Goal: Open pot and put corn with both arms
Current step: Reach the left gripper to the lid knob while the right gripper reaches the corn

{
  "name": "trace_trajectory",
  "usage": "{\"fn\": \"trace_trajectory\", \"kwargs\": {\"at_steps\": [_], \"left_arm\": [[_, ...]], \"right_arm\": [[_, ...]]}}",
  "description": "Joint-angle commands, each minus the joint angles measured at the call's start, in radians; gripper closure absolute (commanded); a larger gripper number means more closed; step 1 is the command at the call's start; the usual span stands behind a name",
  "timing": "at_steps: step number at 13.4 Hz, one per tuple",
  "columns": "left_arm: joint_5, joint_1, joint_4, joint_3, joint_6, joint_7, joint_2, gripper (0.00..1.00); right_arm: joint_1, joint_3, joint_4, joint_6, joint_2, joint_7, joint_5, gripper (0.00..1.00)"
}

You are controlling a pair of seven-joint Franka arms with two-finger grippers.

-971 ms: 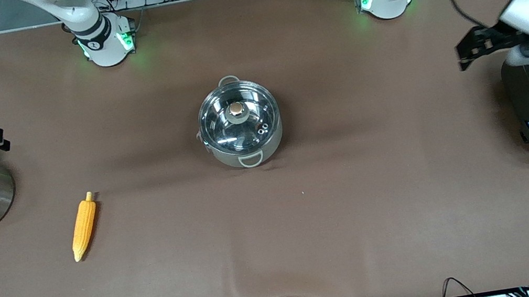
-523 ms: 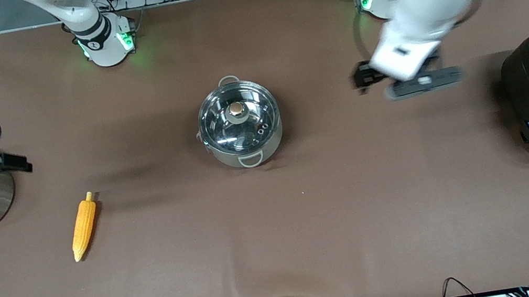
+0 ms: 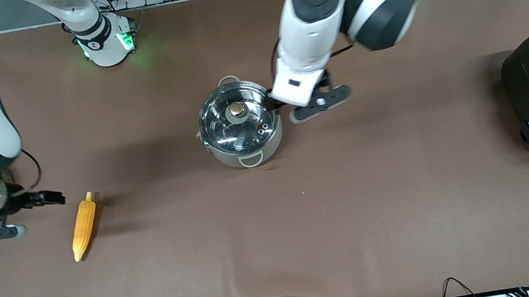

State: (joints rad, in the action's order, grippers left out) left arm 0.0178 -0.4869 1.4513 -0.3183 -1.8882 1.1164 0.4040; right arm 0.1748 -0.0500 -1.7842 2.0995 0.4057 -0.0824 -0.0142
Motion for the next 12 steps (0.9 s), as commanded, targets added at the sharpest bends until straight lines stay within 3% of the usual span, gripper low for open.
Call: {"fn": "trace_trajectory", "kwargs": {"at_steps": [1,6,9,11,12], "left_arm": [[0.030,-0.093,-0.092,0.022,-0.028,0.095,0.105,0.00],[0.068,-0.280,-0.138,0.148,-0.043,0.164,0.203,0.00],[0.068,-0.305,-0.138,0.153,-0.081,0.203,0.235,0.00],[0.068,-0.309,-0.138,0.153,-0.107,0.218,0.248,0.09],[0.068,-0.317,-0.138,0.153,-0.112,0.221,0.254,0.12]], "right_arm": [[0.011,-0.011,0.017,0.100,0.109,0.009,0.013,0.00],[0.002,-0.010,0.017,0.255,0.200,0.007,0.016,0.00],[-0.001,-0.010,0.014,0.297,0.229,0.007,0.017,0.00],[0.000,-0.008,0.009,0.316,0.242,0.009,0.028,0.00],[0.000,-0.008,-0.004,0.336,0.242,0.007,0.052,0.13]]}}
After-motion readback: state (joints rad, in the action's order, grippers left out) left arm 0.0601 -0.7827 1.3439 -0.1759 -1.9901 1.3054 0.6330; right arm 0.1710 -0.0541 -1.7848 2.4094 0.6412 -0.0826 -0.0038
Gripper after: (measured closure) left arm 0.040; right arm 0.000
